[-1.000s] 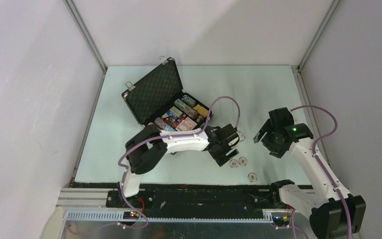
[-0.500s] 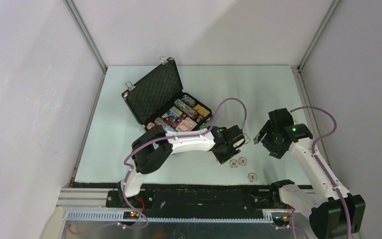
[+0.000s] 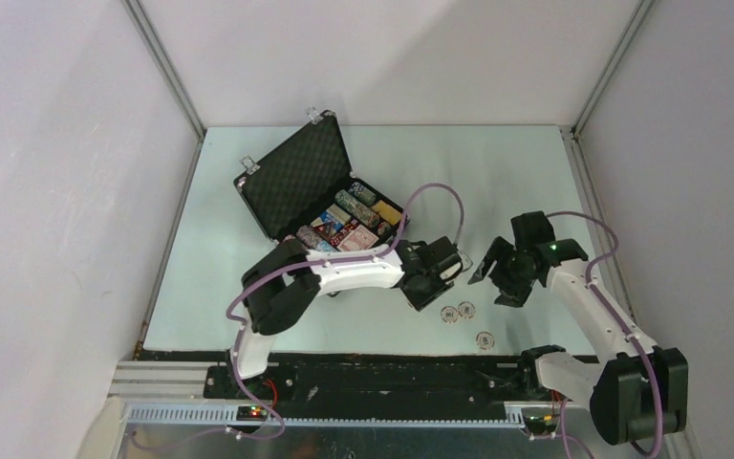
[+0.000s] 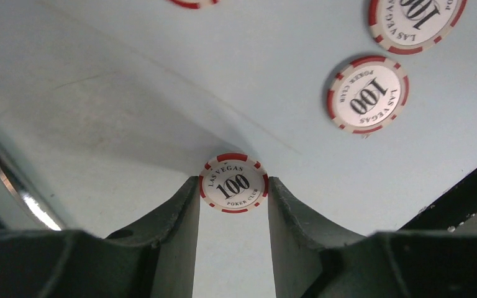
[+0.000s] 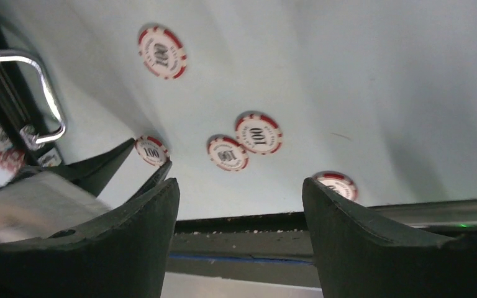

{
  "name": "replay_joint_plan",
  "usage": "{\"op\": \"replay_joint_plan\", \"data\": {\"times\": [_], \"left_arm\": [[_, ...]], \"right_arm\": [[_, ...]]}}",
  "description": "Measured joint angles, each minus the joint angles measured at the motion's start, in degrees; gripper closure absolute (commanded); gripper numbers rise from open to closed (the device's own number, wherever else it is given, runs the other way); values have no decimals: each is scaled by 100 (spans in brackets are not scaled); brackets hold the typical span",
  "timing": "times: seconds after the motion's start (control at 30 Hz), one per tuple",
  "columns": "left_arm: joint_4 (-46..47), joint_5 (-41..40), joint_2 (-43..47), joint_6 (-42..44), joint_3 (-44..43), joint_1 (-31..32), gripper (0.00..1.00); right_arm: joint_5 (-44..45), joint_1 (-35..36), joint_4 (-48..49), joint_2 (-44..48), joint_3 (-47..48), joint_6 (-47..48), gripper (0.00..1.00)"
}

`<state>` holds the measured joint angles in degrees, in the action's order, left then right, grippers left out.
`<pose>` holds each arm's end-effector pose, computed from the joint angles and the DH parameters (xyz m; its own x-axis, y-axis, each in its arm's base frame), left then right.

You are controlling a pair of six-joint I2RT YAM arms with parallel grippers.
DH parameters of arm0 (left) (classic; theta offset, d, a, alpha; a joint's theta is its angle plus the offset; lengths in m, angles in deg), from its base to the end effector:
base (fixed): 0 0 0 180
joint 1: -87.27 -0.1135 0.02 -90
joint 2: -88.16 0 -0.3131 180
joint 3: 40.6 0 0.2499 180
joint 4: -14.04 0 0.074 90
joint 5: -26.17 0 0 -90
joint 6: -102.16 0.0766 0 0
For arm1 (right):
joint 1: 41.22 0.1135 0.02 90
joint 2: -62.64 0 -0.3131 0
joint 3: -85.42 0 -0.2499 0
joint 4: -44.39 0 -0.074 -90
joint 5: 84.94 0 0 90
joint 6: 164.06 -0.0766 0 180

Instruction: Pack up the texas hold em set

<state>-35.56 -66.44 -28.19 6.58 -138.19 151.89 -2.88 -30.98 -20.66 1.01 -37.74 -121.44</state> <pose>0.1965 -0.4061 0.1738 -0.4836 0.7927 -0.3711 0.8524 0.5229 0.0063 0.1673 0.0410 0.2274 -0.7896 0.5980 -0.1379 0.5288 0.7770 0.3414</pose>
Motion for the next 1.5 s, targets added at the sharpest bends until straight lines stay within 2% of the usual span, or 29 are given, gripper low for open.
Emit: {"op": "replay_joint_plan", "data": {"times": [0.33,0.87,1.07,1.2,1.3,1.37,1.4,1.5], "left_arm": [[396,551,992,-343,321,-629,68],[1318,1755,1694,-452,957,-669,67],[1423,1569,1751,-503,960,-695,55],[1335,986,1775,-619,960,-828,36],[1191,485,1788,-710,953,-1003,30],[1038,203,1788,-756,918,-1108,23],[955,72,1786,-758,881,-1154,16],[813,-284,1764,-752,734,-1244,7]], "right_arm": [[-1445,-33,997,-411,-291,437,31],[-3355,-195,2490,-885,-487,133,44],[-3307,-297,2481,-970,-525,127,45],[-2870,-470,2310,-793,-531,125,42],[-2522,-511,2247,-662,-505,94,41],[-2295,-496,2232,-688,-442,63,40],[-2159,-461,2210,-750,-374,48,40],[-1718,-256,2048,-1099,2,46,40]]}}
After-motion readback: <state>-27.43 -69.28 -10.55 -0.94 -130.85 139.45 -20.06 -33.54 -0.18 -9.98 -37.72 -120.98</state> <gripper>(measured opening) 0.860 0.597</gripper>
